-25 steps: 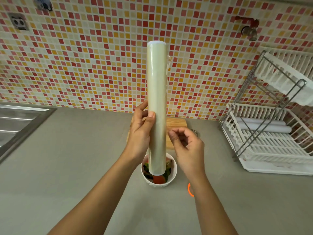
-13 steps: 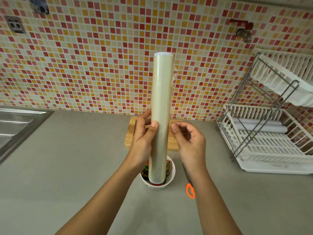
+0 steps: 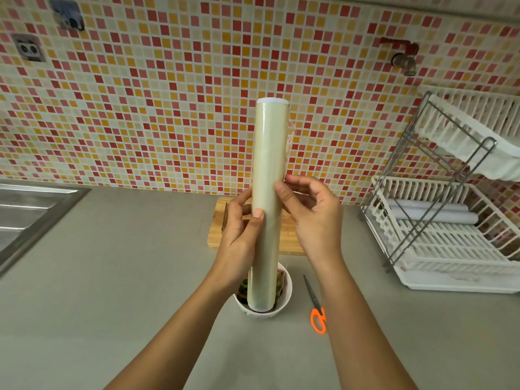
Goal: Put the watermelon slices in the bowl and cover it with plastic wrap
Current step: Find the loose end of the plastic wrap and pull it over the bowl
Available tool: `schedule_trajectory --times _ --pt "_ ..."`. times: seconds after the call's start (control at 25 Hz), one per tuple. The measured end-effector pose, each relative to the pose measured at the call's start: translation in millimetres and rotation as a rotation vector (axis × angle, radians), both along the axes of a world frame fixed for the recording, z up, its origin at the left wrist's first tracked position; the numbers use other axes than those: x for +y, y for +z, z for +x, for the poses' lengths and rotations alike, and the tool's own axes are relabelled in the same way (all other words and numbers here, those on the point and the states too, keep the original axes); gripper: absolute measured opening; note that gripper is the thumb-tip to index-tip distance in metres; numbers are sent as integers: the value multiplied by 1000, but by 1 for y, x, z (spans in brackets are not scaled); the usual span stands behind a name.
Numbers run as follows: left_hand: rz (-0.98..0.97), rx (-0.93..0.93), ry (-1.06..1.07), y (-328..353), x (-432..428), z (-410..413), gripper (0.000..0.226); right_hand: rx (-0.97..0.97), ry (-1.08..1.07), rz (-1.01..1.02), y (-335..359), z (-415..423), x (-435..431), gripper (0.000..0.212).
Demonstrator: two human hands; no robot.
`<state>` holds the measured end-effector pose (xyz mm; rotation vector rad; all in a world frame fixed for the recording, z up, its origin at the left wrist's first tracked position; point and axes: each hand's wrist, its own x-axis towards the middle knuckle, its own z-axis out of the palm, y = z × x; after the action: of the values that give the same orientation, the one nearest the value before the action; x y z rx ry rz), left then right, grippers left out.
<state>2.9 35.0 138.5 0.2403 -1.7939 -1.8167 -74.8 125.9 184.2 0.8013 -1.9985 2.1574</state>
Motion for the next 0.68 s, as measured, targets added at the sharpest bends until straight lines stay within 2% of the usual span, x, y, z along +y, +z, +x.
schedule_trajectory --times 0.16,0.28,0.4,0.6,0.68 --pt "-90 -27 24 0 -1 1 46 54 -57 -2 -3 3 -1 13" --pt "-19 -17 24 0 0 0 48 102 -60 57 -5 8 -2 26" --pt "33 15 1 1 2 0 43 59 23 46 -8 9 2 39" --pt "2 21 9 0 1 0 44 94 -13 102 -13 3 7 9" --pt "-4 7 14 -2 1 0 45 152 -36 157 -12 0 7 4"
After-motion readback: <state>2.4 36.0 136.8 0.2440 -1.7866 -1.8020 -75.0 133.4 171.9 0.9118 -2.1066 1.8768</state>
